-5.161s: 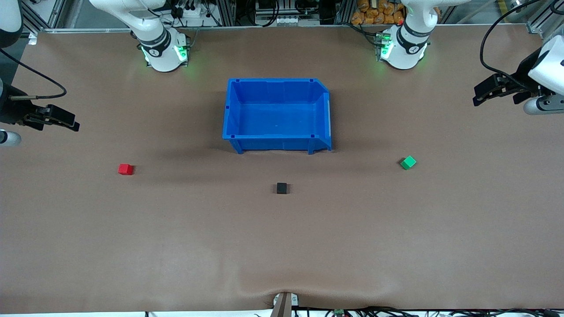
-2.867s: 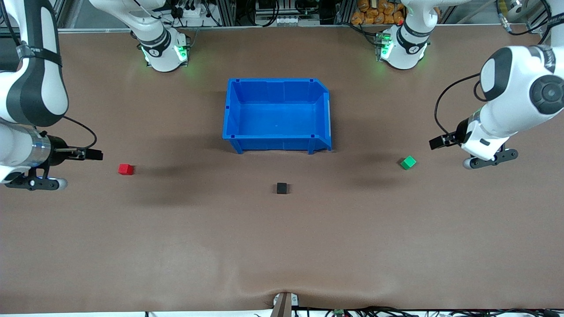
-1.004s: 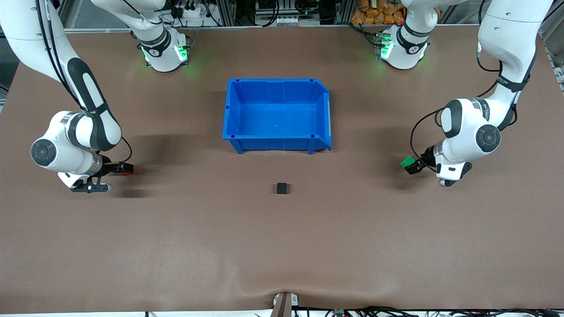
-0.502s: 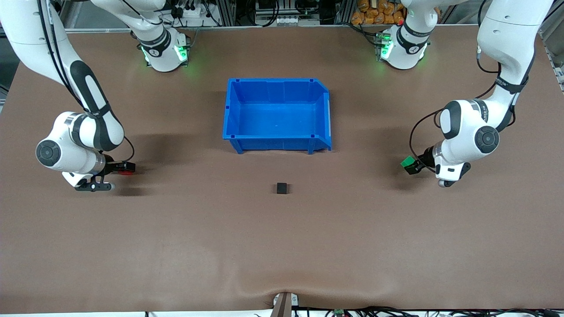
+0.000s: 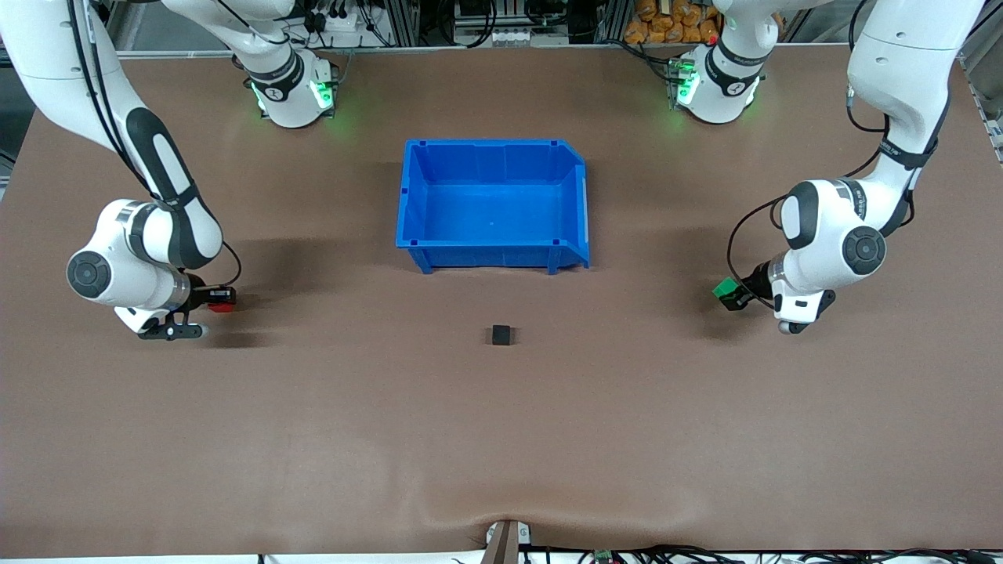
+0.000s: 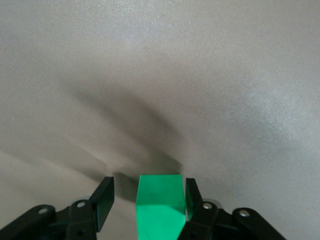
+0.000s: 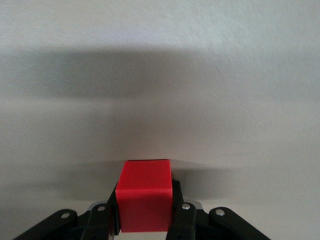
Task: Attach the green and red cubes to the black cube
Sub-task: 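Carry the red cube with the right gripper while the left gripper carries green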
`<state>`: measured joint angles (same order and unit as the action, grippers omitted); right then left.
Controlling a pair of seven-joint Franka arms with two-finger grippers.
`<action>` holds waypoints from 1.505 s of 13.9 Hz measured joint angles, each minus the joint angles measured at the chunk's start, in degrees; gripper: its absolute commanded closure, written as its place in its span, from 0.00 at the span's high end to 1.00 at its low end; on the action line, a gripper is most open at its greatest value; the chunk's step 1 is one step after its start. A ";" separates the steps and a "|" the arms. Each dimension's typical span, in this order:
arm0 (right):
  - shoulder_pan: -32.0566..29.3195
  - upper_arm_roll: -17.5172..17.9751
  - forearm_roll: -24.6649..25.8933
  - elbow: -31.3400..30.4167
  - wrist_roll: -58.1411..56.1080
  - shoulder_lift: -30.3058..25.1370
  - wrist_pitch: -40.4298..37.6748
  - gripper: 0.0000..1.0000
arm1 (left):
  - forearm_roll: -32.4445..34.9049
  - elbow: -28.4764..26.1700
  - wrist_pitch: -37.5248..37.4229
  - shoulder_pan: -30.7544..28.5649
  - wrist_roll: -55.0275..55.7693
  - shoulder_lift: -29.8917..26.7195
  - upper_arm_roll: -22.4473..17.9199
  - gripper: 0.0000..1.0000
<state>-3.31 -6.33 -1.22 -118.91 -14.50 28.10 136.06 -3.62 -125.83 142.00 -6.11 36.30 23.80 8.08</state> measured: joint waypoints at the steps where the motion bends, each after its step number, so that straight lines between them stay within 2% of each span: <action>1: 0.01 0.01 0.00 0.66 -2.94 -0.01 0.00 0.00 | 0.00 0.02 0.01 0.07 0.24 0.01 0.10 0.40; 2: 0.00 0.00 -0.01 1.63 -6.25 -0.03 -0.06 0.00 | 0.00 0.04 0.02 0.14 0.97 0.01 0.42 0.39; 3: -0.02 -0.04 0.01 2.88 -9.81 -0.05 -0.26 0.00 | 0.00 0.05 0.02 0.26 1.95 0.02 0.82 0.30; 5: -0.06 -0.10 0.03 5.53 -17.27 -0.13 -1.41 0.00 | 0.00 0.06 0.02 0.55 2.93 0.03 1.42 0.01; 11: -0.87 -0.82 0.09 11.22 -42.57 -1.02 -4.43 0.00 | 0.00 0.90 0.02 0.41 3.35 0.02 1.52 0.00; 15: -0.56 -0.12 0.07 15.75 -59.53 -1.16 -4.54 0.00 | -0.03 4.30 -1.81 0.23 11.25 -0.76 1.61 0.00; 18: 5.08 0.59 0.13 19.76 -66.83 -1.09 -5.26 0.00 | -0.03 9.63 -6.89 0.87 22.06 -1.18 3.22 0.00; 21: 10.53 0.77 0.14 21.42 -70.87 0.36 -5.82 0.00 | -0.03 12.39 -8.26 1.78 31.16 -1.18 5.58 0.00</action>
<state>7.21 -5.56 -1.08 -97.48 -85.37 28.46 130.24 -3.65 -113.45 133.73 -4.32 67.46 22.63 13.66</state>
